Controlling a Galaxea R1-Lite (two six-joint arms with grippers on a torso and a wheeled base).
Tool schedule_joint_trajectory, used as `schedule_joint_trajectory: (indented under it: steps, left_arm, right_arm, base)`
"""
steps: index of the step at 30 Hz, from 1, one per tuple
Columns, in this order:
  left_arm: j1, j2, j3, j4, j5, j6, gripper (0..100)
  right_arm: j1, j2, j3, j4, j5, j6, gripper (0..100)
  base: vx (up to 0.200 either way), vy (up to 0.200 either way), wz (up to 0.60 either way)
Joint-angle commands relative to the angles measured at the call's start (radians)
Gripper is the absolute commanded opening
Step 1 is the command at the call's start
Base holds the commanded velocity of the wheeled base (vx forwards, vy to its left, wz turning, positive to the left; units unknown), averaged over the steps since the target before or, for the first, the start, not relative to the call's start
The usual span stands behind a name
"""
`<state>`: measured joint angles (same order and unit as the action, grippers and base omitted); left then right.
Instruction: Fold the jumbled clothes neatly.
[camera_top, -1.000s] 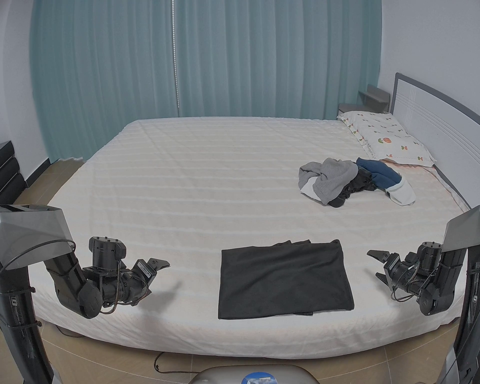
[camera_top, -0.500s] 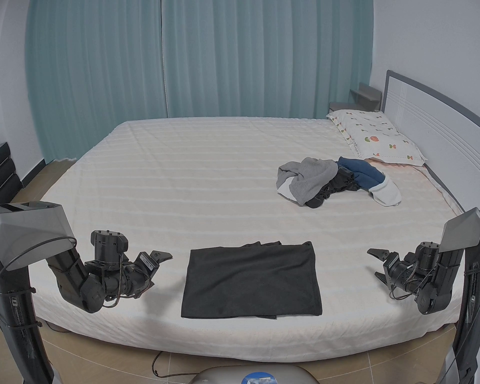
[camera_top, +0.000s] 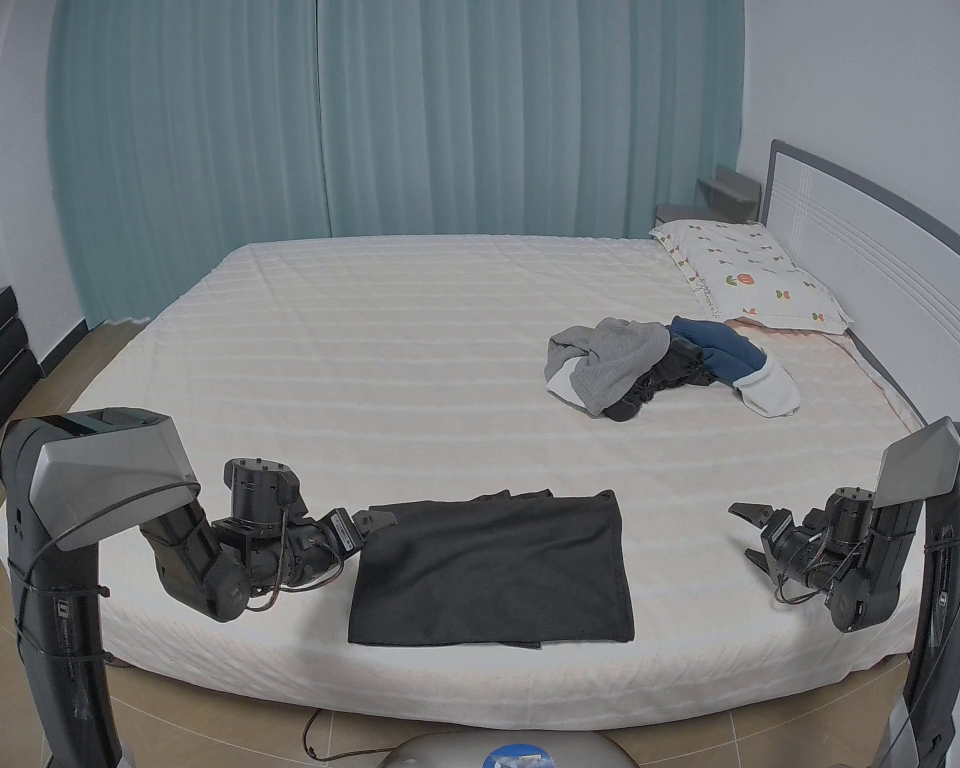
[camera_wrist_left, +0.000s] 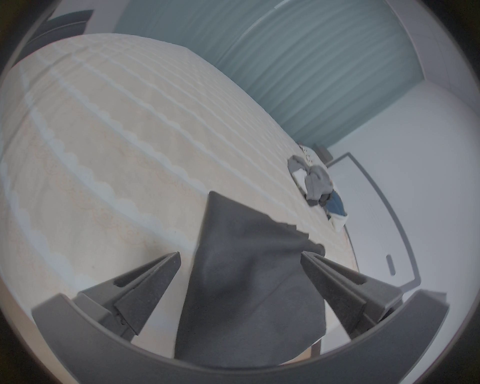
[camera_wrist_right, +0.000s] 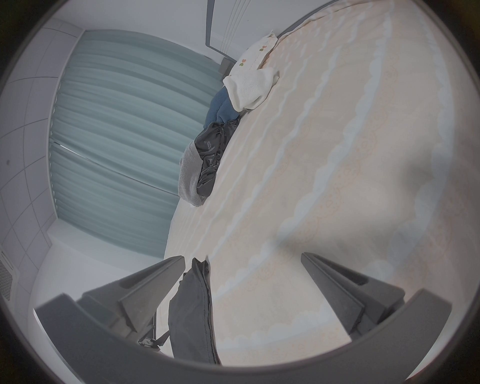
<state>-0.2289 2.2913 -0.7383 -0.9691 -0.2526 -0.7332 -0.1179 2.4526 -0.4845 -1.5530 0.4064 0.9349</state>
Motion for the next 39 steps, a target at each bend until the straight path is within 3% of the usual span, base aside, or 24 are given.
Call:
schedule_joint_trajectory:
  steps: [1,4,7,18,26,27,33,39]
  left_arm:
    - [-0.018,0.059,-0.003,-0.006,0.004,0.031,100]
    - [-0.023,0.071,-0.004,-0.008,0.009,0.052,100]
    - [-0.041,0.100,-0.003,-0.036,0.064,0.080,100]
    - [-0.115,0.139,-0.003,-0.114,0.138,0.075,100]
    - [-0.115,0.140,-0.007,-0.117,0.142,0.067,100]
    - [-0.115,0.140,-0.007,-0.117,0.142,0.067,0]
    - [-0.110,0.134,-0.009,-0.118,0.145,0.028,0]
    - [-0.113,0.135,-0.004,-0.118,0.222,-0.002,0]
  right_arm:
    - [0.001,0.003,0.000,-0.009,0.000,-0.001,100]
    - [0.001,0.003,0.001,-0.009,0.000,-0.001,100]
    - [0.001,0.002,0.004,-0.009,0.000,-0.001,100]
    - [0.001,0.000,0.006,-0.009,0.002,-0.001,100]
    - [0.001,0.002,0.007,-0.009,0.002,-0.001,100]
    - [0.001,0.002,0.007,-0.009,0.002,-0.001,100]
    - [0.001,-0.001,0.009,-0.009,0.002,-0.001,100]
    - [0.001,0.000,0.012,-0.009,0.002,-0.001,100]
  base:
    - [0.000,0.000,0.00]
    - [0.000,0.000,0.00]
    - [0.000,0.000,0.00]
    - [0.000,0.000,0.00]
    - [0.000,0.000,0.00]
    - [0.000,0.000,0.00]
    - [0.000,0.000,0.00]
    - [0.000,0.000,0.00]
